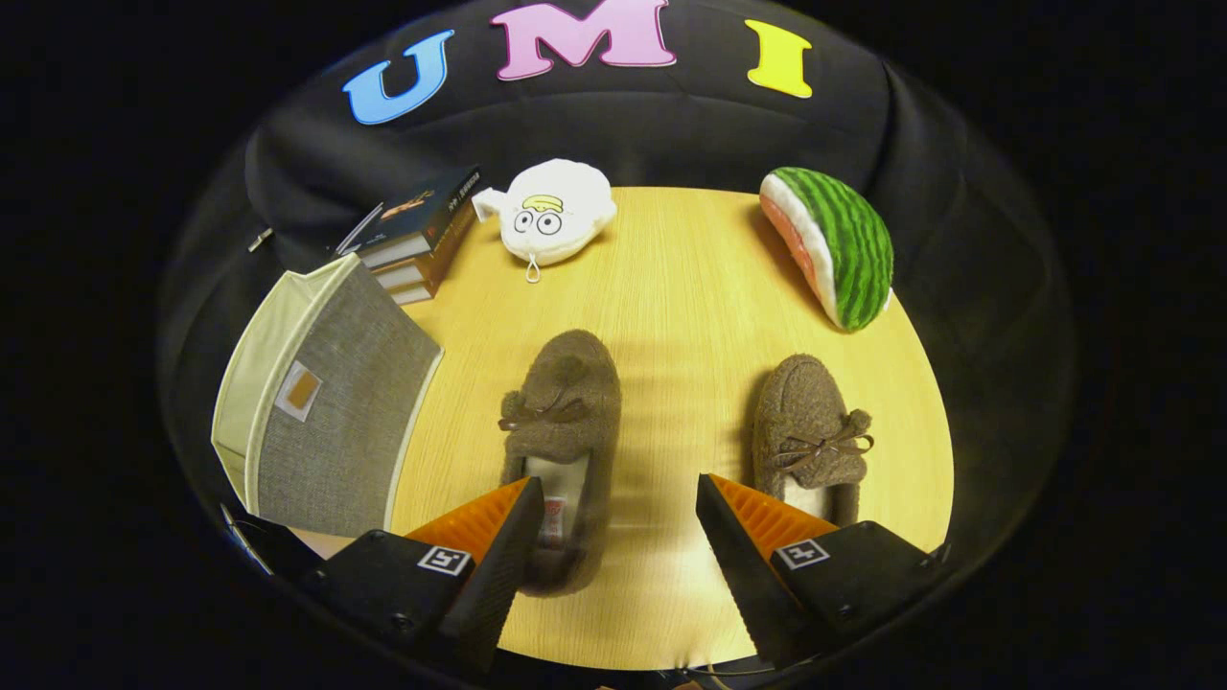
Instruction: Open the storage box then place both shoes into the box .Put the left shoe in first, then the right shoe, with the right side of both shoes facing outward in a uniform manner.
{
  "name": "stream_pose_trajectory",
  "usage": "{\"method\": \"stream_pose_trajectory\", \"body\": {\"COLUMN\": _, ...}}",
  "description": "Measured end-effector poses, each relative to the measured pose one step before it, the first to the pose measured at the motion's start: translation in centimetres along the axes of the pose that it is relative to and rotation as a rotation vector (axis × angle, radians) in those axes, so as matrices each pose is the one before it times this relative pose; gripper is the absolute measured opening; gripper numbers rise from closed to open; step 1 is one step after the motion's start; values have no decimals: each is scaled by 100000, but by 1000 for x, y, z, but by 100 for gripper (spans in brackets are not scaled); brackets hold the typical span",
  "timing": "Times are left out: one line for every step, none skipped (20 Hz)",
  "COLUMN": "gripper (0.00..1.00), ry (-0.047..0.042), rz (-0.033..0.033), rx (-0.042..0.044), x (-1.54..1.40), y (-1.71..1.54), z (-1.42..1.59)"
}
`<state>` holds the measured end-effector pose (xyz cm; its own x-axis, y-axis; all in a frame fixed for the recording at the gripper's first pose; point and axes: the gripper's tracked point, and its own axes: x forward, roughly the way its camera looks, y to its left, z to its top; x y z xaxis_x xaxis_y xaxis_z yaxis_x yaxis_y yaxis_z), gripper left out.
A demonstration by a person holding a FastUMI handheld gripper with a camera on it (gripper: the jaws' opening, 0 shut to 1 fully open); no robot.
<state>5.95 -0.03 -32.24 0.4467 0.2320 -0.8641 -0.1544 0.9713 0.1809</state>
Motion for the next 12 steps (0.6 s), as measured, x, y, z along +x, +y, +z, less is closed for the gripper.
{"method": "stream_pose_trajectory", "body": {"gripper": 98, "ry": 1823, "rz": 1035, "rx": 2176, "x": 910, "y": -10, "z": -52}}
{"method": "stream_pose_trajectory", "body": {"gripper": 95, "ry": 1996, "rz": 1556, "rx": 1972, "x": 538, "y": 123, "z": -183}}
{"method": "stream_pose_trajectory", "body": {"gripper": 88, "ry": 717, "rz": 855, "rx": 1358, "x": 429, "y": 7, "z": -33}}
{"method": "stream_pose_trajectory", "body": {"gripper": 83, "ry": -384, "rz": 43, "rx": 644, "x": 491, "y": -60, "z": 255}}
{"method": "stream_pose_trajectory", "body": {"gripper": 74, "ry": -237, "rz": 22, "rx": 323, "x": 425, "y": -24, "z": 242}}
{"method": "stream_pose_trajectory", "body": {"gripper": 71, "ry": 1339, "rz": 1102, "rx": 458, "x": 457, "y": 210, "z": 16}}
{"method": "stream_pose_trajectory", "body": {"gripper": 70, "ry": 1543, "rz": 960, "rx": 356, "x": 432, "y": 188, "z": -108}}
{"method": "stream_pose_trajectory", "body": {"gripper": 70, "ry": 931, "rz": 287, "rx": -703, "x": 687, "y": 79, "z": 50}}
{"method": "stream_pose_trajectory", "body": {"gripper": 70, "ry": 794, "rz": -183, "rx": -846, "x": 737, "y": -101, "z": -12}}
{"method": "stream_pose_trajectory", "body": {"gripper": 58, "ry": 1110, "rz": -184, "rx": -46, "x": 291, "y": 11, "z": -84}}
{"method": "stream_pose_trajectory", "body": {"gripper": 46, "ry": 627, "rz": 317, "rx": 700, "x": 832, "y": 130, "z": 57}}
{"method": "stream_pose_trajectory", "body": {"gripper": 41, "ry": 1512, "rz": 1260, "rx": 919, "x": -92, "y": 356, "z": -80}}
